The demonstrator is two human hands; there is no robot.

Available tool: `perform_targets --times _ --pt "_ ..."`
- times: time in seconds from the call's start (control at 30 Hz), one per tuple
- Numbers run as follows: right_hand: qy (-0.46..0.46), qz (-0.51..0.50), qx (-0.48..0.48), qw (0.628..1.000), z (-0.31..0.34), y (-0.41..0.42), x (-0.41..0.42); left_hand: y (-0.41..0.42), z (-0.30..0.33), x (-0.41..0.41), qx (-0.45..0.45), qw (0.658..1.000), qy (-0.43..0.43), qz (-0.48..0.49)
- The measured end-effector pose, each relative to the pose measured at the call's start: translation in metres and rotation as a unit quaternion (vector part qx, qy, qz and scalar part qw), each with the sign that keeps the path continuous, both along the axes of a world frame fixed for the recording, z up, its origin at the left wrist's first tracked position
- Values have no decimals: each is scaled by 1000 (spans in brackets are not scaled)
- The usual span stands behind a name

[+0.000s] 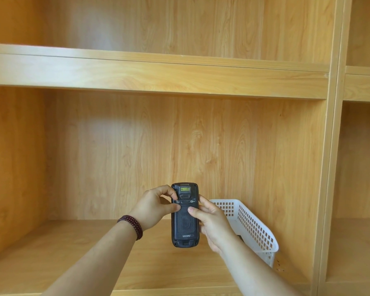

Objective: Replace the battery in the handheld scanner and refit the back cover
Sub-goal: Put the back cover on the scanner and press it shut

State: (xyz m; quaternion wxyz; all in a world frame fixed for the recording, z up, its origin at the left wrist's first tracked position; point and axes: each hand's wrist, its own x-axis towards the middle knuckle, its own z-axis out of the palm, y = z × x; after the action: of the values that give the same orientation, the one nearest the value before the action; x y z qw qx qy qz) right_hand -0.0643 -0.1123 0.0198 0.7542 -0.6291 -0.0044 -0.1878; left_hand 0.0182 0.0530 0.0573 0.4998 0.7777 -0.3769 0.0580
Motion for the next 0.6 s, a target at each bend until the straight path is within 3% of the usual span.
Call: perform_targets --times 0.6 --pt "11 -13 3 1000 -2 1 1 1 -4 0 12 999 -40 -2"
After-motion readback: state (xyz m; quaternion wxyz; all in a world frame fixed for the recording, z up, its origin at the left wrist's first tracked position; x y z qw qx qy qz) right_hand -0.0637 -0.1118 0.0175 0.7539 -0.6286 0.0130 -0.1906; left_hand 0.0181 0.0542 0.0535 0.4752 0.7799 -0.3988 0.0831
